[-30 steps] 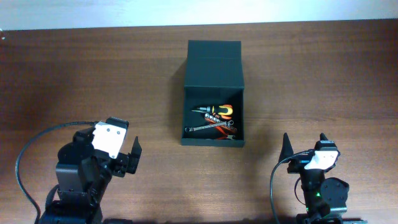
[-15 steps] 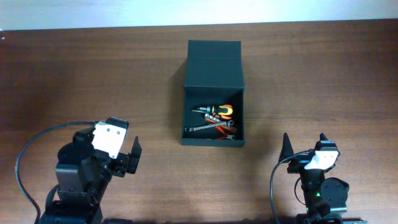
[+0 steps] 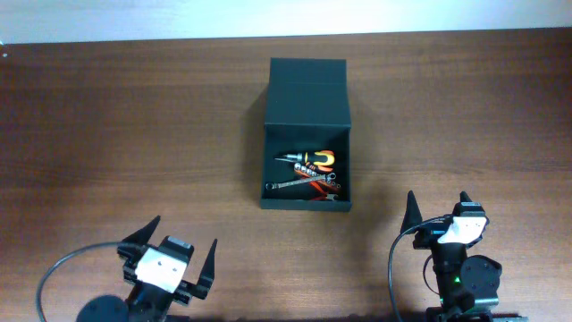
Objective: Pack container
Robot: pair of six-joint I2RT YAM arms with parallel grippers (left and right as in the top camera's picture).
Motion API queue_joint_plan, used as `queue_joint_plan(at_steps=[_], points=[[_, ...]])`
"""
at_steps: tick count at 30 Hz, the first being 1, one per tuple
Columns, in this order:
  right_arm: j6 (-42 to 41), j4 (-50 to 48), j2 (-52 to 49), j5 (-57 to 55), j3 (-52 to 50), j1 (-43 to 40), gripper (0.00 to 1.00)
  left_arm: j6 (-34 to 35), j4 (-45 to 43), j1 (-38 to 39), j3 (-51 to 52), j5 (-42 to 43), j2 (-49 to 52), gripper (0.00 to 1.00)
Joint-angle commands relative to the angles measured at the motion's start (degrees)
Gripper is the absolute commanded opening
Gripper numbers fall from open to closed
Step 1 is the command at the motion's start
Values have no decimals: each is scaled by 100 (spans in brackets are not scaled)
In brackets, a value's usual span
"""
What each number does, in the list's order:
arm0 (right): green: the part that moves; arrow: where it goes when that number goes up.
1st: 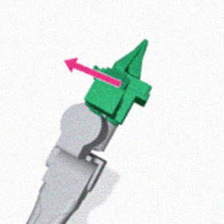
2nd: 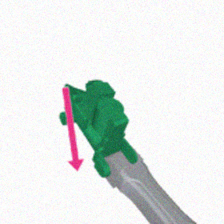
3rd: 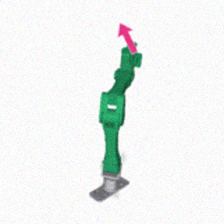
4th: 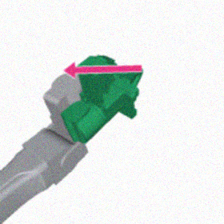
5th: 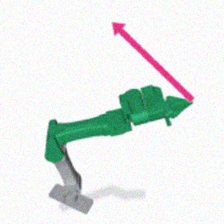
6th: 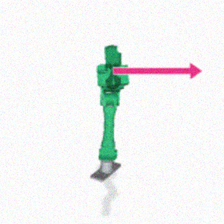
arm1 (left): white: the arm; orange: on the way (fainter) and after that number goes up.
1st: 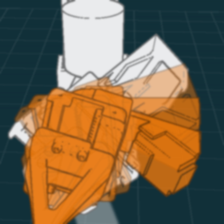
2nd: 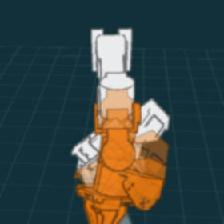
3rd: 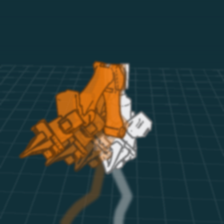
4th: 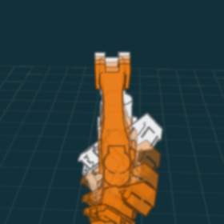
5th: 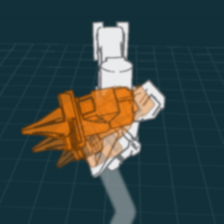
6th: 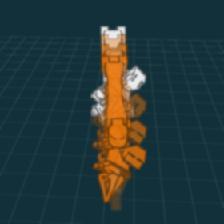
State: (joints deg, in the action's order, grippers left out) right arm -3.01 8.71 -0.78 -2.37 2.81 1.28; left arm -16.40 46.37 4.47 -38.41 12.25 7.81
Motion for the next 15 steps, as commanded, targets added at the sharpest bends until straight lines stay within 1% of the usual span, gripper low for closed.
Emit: queue_joint_plan(at_steps=[1, 3, 4, 10, 13, 15], points=[[-50, 0, 59, -94, -52, 48, 99, 76, -815, -31, 645, -765, -509, 99], [-50, 0, 59, -94, -52, 48, 99, 74, -1349, -31, 992, -1029, -654, 99], [-50, 0, 59, -94, -52, 48, 99, 74, -1755, -31, 1285, -1187, -728, 99], [-50, 0, 59, -94, -52, 48, 99, 74, -3154, -31, 2387, -1687, -752, 99], [-50, -2, 59, -94, -52, 48, 99, 175, -3550, -31, 2979, -1722, -752, 99], [-50, 0, 59, -94, -52, 48, 99, 348, -3587, -31, 3215, -1707, -752, 99]])
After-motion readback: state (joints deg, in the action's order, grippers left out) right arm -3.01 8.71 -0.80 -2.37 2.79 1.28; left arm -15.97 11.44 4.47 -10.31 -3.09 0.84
